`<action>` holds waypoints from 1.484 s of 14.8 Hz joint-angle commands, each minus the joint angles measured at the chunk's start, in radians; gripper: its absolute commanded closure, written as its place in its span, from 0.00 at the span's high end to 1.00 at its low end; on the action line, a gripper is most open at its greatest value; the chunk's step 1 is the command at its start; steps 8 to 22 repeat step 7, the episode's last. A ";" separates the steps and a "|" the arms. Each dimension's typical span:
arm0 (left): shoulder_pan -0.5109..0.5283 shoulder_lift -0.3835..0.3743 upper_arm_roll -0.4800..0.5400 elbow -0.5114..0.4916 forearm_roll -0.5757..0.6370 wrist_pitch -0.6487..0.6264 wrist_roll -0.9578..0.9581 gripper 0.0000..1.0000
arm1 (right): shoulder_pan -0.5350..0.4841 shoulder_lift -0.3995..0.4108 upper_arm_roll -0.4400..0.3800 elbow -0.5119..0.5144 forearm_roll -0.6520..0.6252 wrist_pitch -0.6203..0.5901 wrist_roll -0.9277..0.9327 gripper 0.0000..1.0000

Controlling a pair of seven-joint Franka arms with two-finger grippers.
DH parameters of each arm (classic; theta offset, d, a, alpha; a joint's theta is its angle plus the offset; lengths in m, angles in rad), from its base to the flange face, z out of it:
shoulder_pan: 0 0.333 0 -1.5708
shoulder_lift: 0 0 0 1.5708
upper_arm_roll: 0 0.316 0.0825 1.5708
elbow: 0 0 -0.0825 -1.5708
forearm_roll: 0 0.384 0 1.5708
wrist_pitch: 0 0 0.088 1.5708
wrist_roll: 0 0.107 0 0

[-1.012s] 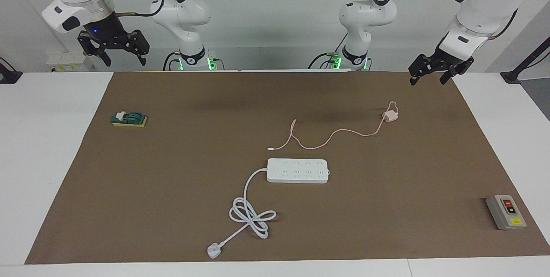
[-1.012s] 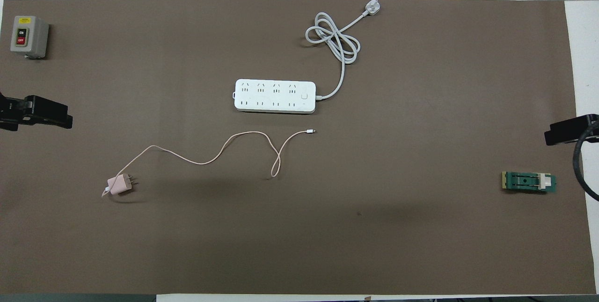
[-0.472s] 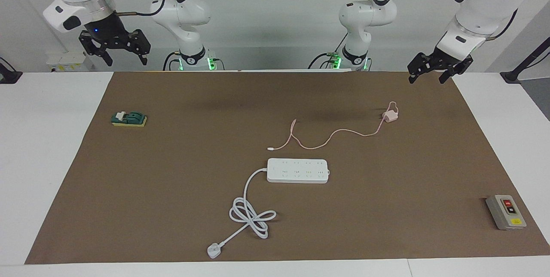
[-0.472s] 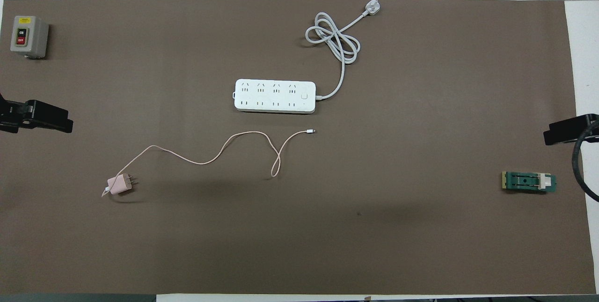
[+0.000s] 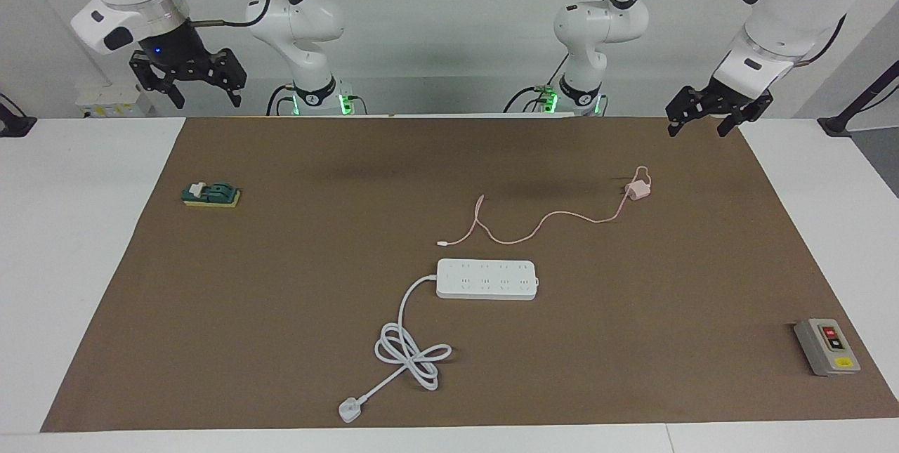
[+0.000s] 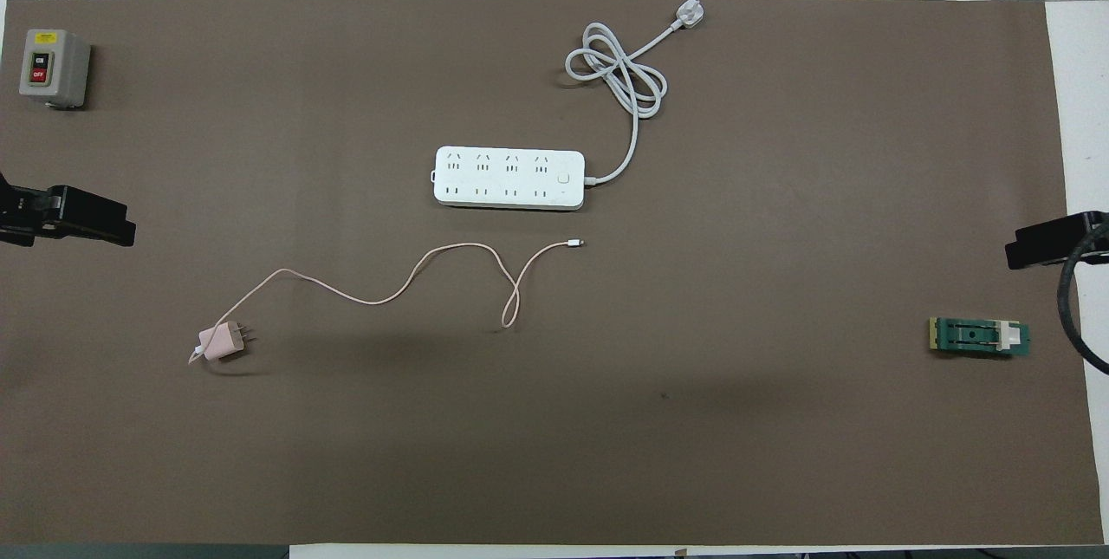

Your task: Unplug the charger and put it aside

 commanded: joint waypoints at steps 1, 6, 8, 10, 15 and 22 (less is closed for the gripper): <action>-0.013 -0.022 0.008 -0.017 0.018 -0.003 0.012 1.00 | -0.021 -0.030 0.015 -0.043 0.018 0.023 0.012 1.00; -0.011 -0.022 0.008 -0.017 0.015 -0.002 0.013 1.00 | -0.027 -0.030 0.015 -0.043 0.017 0.023 0.008 1.00; -0.013 -0.022 0.008 -0.017 0.015 -0.002 0.013 1.00 | -0.027 -0.030 0.015 -0.044 0.017 0.023 0.010 1.00; -0.013 -0.022 0.008 -0.017 0.015 -0.002 0.013 1.00 | -0.027 -0.030 0.015 -0.044 0.017 0.023 0.010 1.00; -0.013 -0.022 0.008 -0.017 0.015 -0.002 0.013 1.00 | -0.027 -0.030 0.015 -0.044 0.017 0.023 0.010 1.00; -0.013 -0.022 0.008 -0.017 0.015 -0.002 0.013 1.00 | -0.027 -0.030 0.015 -0.044 0.017 0.023 0.010 1.00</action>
